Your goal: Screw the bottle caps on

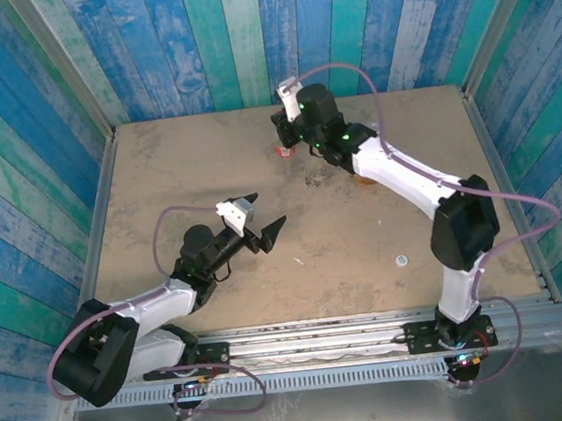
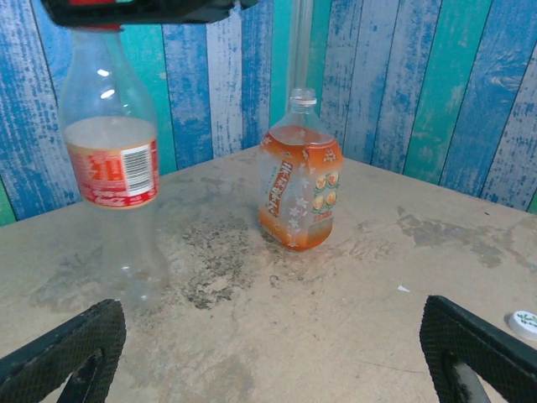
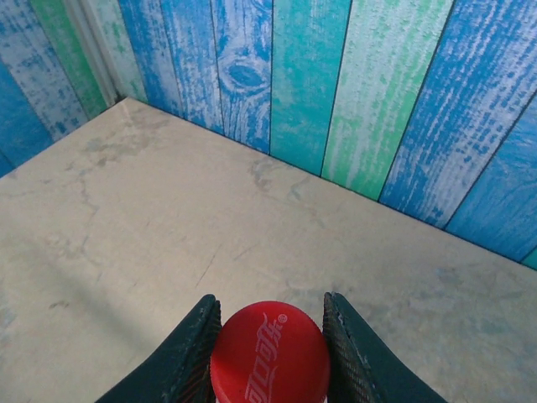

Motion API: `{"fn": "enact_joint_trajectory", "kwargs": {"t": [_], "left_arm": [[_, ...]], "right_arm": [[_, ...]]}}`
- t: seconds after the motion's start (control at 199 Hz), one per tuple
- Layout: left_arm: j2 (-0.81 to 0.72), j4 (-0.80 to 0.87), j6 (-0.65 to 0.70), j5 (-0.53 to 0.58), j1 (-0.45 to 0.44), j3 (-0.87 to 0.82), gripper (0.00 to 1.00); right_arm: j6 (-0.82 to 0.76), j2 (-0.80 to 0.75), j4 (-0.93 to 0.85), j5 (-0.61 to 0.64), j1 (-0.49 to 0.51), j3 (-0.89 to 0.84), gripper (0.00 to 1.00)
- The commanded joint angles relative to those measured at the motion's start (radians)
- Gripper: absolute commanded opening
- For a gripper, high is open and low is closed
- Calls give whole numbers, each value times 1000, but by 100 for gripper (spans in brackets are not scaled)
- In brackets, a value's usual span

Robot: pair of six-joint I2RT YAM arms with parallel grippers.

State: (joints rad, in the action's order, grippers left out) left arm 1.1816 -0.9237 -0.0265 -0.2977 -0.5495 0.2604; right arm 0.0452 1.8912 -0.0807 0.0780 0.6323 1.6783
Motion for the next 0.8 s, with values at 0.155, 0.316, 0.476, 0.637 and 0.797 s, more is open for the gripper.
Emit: {"fn": "enact_joint_trajectory", "kwargs": {"t": [0.155,0.316,0.476,0.637,0.797], "left_arm": [[-28,-25,-17,68,3,-12,94],[-30,-2,-12,78,3,-12,94],[-24,3,-4,84,3,-10,94],[-7,12,-3,83,3,2,94],[12,14,4,81,3,11,94]], "right_arm": [[35,197,60,55,-9,200,25],[39,247,35,58,-11,240,27],[41,258,19,53,-14,252,41],[20,270,-18,28,-16,308,64],[2,256,-45,23,-19,340,73]]}}
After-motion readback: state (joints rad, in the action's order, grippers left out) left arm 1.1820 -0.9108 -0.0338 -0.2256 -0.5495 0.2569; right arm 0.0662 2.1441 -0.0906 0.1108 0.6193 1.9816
